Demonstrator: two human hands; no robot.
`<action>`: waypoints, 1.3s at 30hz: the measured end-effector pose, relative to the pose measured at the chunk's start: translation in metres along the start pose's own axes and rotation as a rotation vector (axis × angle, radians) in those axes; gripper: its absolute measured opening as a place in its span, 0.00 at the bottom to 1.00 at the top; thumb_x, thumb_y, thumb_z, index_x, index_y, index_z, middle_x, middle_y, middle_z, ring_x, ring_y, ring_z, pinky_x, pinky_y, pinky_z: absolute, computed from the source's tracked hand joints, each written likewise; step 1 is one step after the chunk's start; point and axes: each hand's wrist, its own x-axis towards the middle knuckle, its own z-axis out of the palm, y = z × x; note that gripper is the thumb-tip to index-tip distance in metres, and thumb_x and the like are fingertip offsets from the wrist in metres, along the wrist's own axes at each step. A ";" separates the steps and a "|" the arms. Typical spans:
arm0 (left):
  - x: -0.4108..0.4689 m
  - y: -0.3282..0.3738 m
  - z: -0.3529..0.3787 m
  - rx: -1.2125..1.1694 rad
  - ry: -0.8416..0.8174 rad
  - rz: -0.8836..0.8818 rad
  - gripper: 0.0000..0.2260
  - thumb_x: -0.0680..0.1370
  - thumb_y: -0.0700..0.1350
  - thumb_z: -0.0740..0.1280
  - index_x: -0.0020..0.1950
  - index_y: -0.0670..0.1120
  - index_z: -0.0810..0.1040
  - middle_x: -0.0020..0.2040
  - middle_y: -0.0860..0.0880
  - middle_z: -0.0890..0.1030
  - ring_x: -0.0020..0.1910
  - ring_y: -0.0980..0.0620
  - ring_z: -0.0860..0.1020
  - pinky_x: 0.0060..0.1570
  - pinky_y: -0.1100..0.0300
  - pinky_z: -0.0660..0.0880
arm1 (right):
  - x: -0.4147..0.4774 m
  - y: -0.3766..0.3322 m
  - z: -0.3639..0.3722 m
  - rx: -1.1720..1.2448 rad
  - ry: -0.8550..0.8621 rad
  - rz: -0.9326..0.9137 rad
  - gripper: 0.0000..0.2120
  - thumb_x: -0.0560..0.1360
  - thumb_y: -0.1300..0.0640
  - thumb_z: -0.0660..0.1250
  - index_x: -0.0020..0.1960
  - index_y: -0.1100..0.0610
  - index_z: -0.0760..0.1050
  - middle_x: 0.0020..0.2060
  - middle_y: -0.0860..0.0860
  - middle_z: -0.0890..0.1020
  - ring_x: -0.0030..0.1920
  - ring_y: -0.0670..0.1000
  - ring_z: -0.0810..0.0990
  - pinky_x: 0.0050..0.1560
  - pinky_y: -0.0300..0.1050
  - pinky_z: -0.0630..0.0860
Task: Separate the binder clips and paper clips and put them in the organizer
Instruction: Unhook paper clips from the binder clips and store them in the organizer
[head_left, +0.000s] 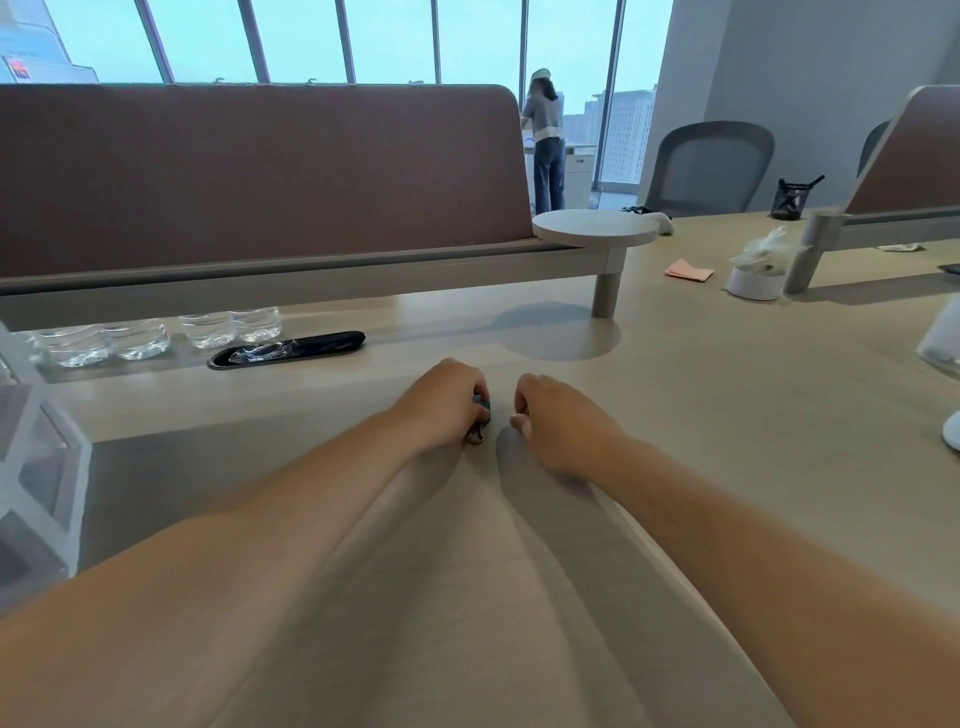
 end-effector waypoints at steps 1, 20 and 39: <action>-0.001 0.000 0.000 -0.010 0.004 -0.003 0.03 0.74 0.42 0.70 0.47 0.46 0.82 0.48 0.48 0.76 0.46 0.49 0.77 0.42 0.61 0.69 | 0.000 -0.002 0.001 0.002 -0.001 -0.005 0.08 0.81 0.53 0.62 0.55 0.58 0.71 0.51 0.54 0.77 0.48 0.54 0.76 0.50 0.48 0.74; -0.031 0.013 -0.009 0.011 -0.071 0.049 0.09 0.79 0.44 0.66 0.58 0.49 0.79 0.52 0.48 0.78 0.47 0.51 0.73 0.45 0.59 0.68 | -0.014 -0.009 0.000 0.049 -0.038 0.098 0.08 0.80 0.54 0.62 0.56 0.56 0.75 0.54 0.54 0.80 0.54 0.54 0.77 0.48 0.44 0.70; -0.080 0.011 -0.025 -0.154 -0.045 -0.052 0.06 0.78 0.45 0.68 0.54 0.47 0.76 0.47 0.52 0.77 0.45 0.52 0.76 0.41 0.60 0.68 | -0.042 -0.037 -0.020 0.218 -0.031 0.150 0.10 0.79 0.53 0.65 0.49 0.59 0.79 0.47 0.53 0.82 0.46 0.53 0.78 0.47 0.46 0.73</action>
